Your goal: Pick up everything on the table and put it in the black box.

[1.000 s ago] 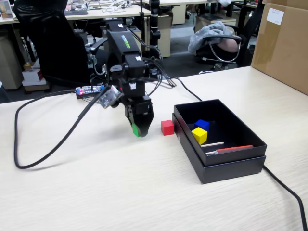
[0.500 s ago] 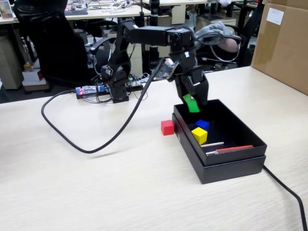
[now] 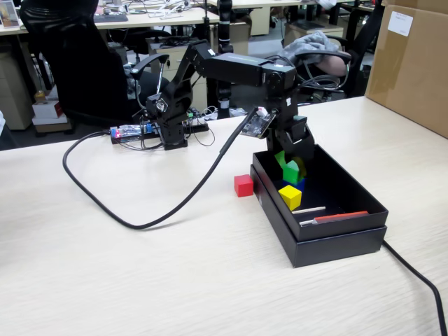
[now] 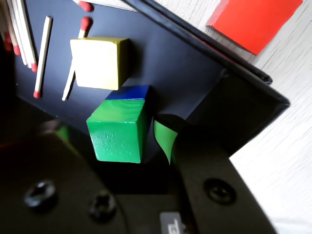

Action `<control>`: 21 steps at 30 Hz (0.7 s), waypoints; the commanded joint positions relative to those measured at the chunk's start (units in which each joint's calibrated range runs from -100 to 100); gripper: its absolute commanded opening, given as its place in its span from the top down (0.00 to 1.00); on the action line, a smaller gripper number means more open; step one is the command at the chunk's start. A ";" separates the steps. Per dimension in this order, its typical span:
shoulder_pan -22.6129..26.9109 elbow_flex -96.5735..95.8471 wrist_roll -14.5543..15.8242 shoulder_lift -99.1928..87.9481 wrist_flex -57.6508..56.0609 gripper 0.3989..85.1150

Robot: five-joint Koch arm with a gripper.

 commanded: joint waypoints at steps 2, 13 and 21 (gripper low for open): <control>-0.39 3.37 0.00 -5.11 -0.69 0.50; -5.86 -1.26 0.63 -33.34 -0.69 0.50; -10.11 -22.65 0.54 -46.19 -0.69 0.47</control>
